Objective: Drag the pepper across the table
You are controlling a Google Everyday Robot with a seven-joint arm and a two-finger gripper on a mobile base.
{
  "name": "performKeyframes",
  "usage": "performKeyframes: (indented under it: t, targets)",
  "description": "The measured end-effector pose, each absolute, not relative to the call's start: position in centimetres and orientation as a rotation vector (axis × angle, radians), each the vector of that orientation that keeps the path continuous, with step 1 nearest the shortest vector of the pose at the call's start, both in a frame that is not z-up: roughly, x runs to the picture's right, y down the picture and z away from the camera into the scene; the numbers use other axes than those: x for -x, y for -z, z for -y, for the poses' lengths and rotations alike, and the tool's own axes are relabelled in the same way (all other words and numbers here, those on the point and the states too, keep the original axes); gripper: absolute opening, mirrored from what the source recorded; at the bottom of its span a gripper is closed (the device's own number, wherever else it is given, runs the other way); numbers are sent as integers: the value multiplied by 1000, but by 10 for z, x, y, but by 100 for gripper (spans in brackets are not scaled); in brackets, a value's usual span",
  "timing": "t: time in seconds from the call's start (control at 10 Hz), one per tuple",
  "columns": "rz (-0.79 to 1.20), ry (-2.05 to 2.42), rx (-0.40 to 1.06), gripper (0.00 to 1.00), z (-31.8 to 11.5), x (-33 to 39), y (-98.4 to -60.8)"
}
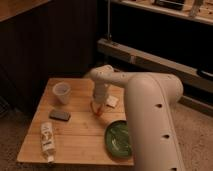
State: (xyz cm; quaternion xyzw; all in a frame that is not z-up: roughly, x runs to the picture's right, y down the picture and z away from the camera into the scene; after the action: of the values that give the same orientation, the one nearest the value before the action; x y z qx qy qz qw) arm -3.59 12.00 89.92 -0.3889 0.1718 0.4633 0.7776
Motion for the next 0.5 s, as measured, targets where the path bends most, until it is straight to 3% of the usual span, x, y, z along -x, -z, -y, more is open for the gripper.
performKeyframes:
  t: [0.5]
  targets:
    - [-373, -999, 843, 3, -120, 34, -900]
